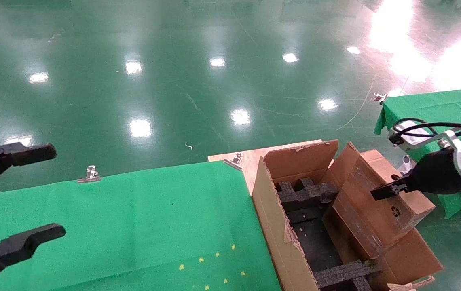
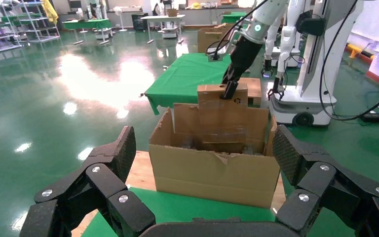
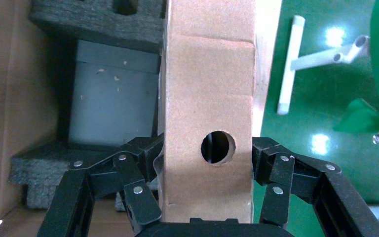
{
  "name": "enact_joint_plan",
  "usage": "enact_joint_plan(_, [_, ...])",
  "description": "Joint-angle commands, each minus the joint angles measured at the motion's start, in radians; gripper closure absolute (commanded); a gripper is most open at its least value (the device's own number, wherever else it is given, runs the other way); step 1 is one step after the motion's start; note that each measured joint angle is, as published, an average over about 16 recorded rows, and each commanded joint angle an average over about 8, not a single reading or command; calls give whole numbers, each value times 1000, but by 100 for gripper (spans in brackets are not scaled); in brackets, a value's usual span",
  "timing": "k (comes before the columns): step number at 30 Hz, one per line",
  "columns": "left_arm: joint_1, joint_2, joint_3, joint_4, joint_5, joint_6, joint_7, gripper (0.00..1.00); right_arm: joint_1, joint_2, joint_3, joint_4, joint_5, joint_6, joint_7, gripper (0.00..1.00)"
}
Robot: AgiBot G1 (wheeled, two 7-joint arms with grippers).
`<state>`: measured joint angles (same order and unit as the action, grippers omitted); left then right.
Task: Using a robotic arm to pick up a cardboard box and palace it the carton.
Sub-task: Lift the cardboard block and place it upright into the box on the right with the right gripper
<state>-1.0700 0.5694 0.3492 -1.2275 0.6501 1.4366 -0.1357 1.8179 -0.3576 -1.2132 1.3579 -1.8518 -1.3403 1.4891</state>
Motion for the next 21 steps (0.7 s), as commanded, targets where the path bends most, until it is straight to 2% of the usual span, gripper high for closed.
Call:
enact_joint_plan(1, [0, 0, 0, 0, 0, 0, 0, 0, -7, -11, -8, 1, -26, 0, 41, 100])
enact_joint_plan(12, [0, 0, 0, 0, 0, 0, 0, 0, -16, -26, -5, -22, -12, 13, 73, 100])
enact_joint_plan(21, [0, 0, 0, 0, 0, 0, 0, 0, -34, -57, -29, -14, -116, 25, 167, 100])
